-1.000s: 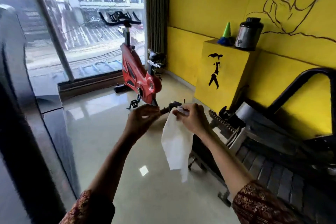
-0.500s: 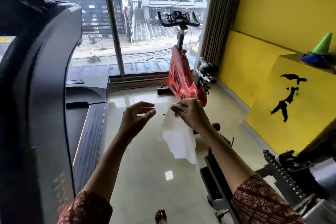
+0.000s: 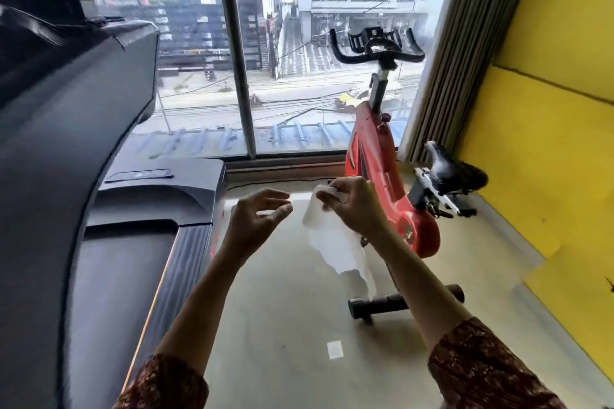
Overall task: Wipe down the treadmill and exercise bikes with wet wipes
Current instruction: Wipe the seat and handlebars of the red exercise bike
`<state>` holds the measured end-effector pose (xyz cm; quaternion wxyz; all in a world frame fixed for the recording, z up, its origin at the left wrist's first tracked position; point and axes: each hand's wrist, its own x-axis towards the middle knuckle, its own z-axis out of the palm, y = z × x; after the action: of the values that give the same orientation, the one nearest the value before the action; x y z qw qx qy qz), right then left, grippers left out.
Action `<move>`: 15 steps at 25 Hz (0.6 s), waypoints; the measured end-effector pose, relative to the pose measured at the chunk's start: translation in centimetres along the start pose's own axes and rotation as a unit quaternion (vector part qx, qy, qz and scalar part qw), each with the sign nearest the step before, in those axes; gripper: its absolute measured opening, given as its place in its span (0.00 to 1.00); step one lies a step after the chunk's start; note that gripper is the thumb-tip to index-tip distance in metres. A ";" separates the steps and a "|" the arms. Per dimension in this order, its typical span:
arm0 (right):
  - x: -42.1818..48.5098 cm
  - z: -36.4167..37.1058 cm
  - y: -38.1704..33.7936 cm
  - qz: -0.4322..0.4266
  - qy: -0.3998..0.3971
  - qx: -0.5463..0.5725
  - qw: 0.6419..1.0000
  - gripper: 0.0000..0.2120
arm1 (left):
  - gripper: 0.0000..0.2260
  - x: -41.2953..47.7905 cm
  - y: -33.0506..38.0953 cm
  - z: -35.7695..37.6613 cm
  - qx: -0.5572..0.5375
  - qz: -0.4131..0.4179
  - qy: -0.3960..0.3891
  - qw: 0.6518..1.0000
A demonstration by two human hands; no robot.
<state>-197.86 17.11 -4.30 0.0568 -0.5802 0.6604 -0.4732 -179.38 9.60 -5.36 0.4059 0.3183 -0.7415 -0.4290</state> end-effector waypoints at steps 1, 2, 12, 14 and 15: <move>2.0 0.9 1.2 -0.002 -0.008 0.003 1.000 0.10 | 0.09 2.0 -1.2 0.1 0.000 -0.003 0.000 1.000; 3.9 1.7 2.3 -0.001 -0.014 0.008 1.000 0.10 | 0.09 3.9 -2.5 0.1 -0.002 -0.009 0.006 1.000; 27.8 7.0 14.6 -0.007 -0.021 0.026 0.999 0.11 | 0.10 30.2 -10.0 2.9 -0.004 -0.023 0.006 1.000; 31.8 7.1 16.7 0.005 -0.016 0.026 1.000 0.11 | 0.10 35.0 -11.0 4.1 -0.015 -0.017 0.012 1.000; 33.3 7.2 18.0 0.019 -0.013 0.025 0.999 0.11 | 0.09 36.9 -11.7 4.9 -0.013 -0.020 0.003 1.000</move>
<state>-216.87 -16.37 -4.85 0.0885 -0.5723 0.6582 -0.4810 -199.49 -23.80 -5.15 0.4035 0.3286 -0.7284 -0.4458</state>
